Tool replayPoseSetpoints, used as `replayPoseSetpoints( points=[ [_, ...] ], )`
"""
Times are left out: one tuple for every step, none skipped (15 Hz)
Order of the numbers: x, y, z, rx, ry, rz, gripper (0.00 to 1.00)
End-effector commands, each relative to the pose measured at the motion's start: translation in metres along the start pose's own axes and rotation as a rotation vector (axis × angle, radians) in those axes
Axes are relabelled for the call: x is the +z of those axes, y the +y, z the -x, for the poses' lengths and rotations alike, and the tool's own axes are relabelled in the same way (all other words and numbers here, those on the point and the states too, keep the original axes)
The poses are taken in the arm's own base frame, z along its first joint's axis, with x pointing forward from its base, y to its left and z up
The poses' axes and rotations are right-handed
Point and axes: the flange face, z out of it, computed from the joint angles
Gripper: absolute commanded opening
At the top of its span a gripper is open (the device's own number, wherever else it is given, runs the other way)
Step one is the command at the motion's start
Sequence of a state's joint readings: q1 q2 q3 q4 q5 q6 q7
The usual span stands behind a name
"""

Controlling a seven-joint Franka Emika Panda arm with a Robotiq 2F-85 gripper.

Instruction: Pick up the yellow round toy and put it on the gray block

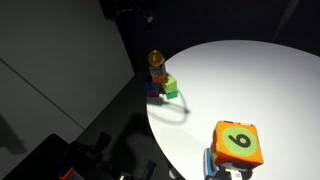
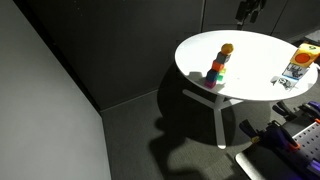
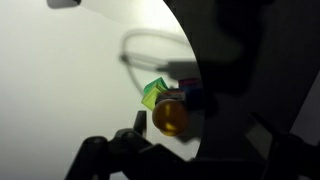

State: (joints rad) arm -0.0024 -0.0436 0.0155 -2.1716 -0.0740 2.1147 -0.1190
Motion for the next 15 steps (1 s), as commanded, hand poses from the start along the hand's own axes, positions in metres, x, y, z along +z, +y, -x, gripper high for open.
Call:
replayPoseSetpoints(
  points=[
    [-0.0138,-0.0053,0.0116,0.002,-0.008,-0.033,1.0],
    [-0.0151,-0.0065,0.0129,0.0,-0.011,-0.043,1.0],
    [-0.0163,-0.0077,0.0141,0.0,-0.015,-0.052,1.0],
    [-0.0173,-0.009,0.015,0.001,-0.017,-0.063,1.0],
    [-0.0175,-0.0103,0.0155,0.001,-0.019,-0.072,1.0],
    [-0.0176,-0.0115,0.0159,-0.001,-0.022,-0.082,1.0],
    [-0.0173,-0.0125,0.016,-0.003,-0.025,-0.09,1.0],
    [-0.0172,-0.0133,0.0163,-0.005,-0.029,-0.097,1.0],
    [-0.012,-0.0111,0.0091,0.012,-0.026,-0.075,1.0],
    [-0.0115,-0.0115,0.0091,0.011,-0.028,-0.077,1.0],
    [-0.0108,-0.0115,0.0089,0.011,-0.029,-0.077,1.0],
    [-0.0101,-0.0116,0.0088,0.011,-0.031,-0.077,1.0],
    [-0.0097,-0.0116,0.0087,0.011,-0.031,-0.077,1.0],
    [-0.0095,-0.0116,0.0087,0.011,-0.032,-0.077,1.0],
    [-0.0095,-0.0116,0.0087,0.011,-0.032,-0.077,1.0]
  ],
)
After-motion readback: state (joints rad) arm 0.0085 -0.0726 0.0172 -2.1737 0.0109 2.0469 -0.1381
